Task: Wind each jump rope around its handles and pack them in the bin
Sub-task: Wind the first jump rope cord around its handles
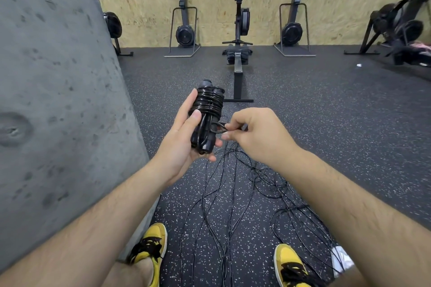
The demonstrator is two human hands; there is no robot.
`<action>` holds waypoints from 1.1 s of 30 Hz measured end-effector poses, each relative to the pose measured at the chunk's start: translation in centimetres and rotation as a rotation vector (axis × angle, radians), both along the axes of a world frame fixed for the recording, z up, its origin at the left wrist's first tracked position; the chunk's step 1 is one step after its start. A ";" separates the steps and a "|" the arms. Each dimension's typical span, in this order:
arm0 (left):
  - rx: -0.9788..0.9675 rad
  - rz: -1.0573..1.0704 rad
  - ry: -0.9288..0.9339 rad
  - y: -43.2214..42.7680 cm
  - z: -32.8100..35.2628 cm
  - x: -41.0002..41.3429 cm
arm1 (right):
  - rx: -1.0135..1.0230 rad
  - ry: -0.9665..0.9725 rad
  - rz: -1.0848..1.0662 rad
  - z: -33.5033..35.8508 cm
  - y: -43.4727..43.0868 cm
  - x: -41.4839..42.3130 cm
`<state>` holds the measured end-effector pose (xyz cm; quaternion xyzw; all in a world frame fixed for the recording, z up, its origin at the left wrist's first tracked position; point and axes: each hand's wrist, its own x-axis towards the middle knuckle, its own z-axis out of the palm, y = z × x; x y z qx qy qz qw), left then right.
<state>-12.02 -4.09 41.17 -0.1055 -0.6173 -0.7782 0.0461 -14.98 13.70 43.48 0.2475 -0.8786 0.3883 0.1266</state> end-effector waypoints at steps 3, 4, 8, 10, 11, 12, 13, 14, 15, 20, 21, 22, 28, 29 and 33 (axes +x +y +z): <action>0.005 -0.013 0.003 -0.1 -0.2 0.0 | -0.110 -0.005 -0.011 -0.2 -0.8 0.5; 0.018 -0.017 -0.001 -0.1 -0.3 0.0 | -0.164 -0.030 -0.015 -0.4 -1.1 0.7; 0.084 -0.033 -0.013 -0.5 -0.1 0.2 | -0.385 -0.139 0.011 -1.1 -1.8 1.0; 0.093 -0.039 -0.014 -0.7 -0.1 0.2 | -0.418 -0.106 0.039 -1.5 -2.0 0.8; 0.098 -0.043 -0.017 -0.8 0.0 0.3 | -0.436 -0.100 0.061 -1.6 -2.1 0.6; 0.105 -0.046 -0.021 -0.8 0.0 0.4 | -0.461 -0.109 0.088 -1.7 -2.1 0.6; 0.114 -0.049 -0.023 -0.9 0.0 0.4 | -0.483 -0.121 0.114 -1.7 -2.1 0.5; 0.123 -0.052 -0.023 -1.0 0.1 0.5 | -0.497 -0.123 0.136 -1.8 -2.2 0.4; 0.131 -0.056 -0.021 -1.1 0.1 0.5 | -0.501 -0.118 0.153 -1.9 -2.1 0.3; 0.131 -0.084 -0.012 -1.3 0.2 0.7 | -0.528 -0.139 0.213 -2.1 -2.0 0.1; 0.135 -0.086 -0.011 -1.3 0.2 0.8 | -0.543 -0.142 0.223 -2.1 -2.0 0.1; 0.142 -0.088 -0.013 -1.3 0.2 0.8 | -0.558 -0.142 0.231 -2.1 -2.1 0.1; 0.151 -0.107 -0.003 -1.6 0.4 1.1 | -0.612 -0.109 0.296 -2.0 -2.4 0.2; 0.150 -0.111 0.001 -1.7 0.5 1.1 | -0.618 -0.118 0.309 -1.9 -2.4 0.2; 0.149 -0.126 0.014 -2.1 0.6 1.3 | -0.606 -0.134 0.339 -1.5 -2.6 0.3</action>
